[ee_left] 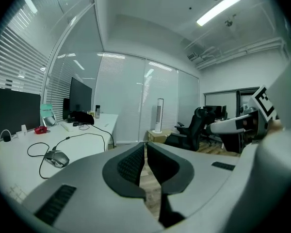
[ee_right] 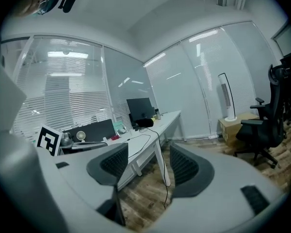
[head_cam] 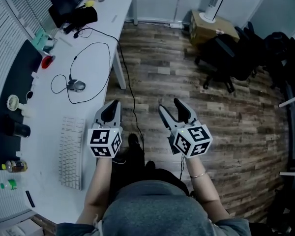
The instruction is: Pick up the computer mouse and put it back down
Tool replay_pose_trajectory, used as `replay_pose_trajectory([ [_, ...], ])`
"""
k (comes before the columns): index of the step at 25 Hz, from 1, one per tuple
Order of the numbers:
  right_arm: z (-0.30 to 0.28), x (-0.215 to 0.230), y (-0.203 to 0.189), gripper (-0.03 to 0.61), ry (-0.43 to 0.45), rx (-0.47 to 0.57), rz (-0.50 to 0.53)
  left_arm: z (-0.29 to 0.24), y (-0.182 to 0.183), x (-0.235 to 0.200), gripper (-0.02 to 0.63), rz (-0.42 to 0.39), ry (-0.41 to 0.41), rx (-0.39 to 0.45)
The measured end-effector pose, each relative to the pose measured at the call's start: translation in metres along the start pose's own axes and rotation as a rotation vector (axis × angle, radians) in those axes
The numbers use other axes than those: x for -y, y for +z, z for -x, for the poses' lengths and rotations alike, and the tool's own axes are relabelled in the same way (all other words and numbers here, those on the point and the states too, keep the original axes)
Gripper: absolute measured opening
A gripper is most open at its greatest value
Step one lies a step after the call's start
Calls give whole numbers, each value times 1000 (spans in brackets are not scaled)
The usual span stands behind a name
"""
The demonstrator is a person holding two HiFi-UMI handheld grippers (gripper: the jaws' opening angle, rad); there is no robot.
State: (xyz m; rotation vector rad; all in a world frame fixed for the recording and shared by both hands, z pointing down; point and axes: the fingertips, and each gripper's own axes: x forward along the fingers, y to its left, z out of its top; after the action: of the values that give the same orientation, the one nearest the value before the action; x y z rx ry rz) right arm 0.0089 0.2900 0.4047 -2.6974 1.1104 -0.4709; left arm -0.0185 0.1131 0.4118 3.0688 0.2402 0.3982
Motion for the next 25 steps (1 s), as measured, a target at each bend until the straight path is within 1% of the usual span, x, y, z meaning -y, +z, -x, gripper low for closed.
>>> replay_pose_trajectory([
  [5, -56, 10, 14, 261, 16, -23, 4, -43, 7, -32, 35, 24, -6, -6],
  [13, -144, 2, 32, 264, 64, -64, 19, -89, 22, -89, 35, 46, 17, -8],
  [20, -217, -22, 39, 264, 133, -103, 41, -101, 22, -148, 35, 88, 81, -10],
  [25, -257, -47, 36, 264, 213, -143, 66, -94, 20, -182, 35, 121, 157, -7],
])
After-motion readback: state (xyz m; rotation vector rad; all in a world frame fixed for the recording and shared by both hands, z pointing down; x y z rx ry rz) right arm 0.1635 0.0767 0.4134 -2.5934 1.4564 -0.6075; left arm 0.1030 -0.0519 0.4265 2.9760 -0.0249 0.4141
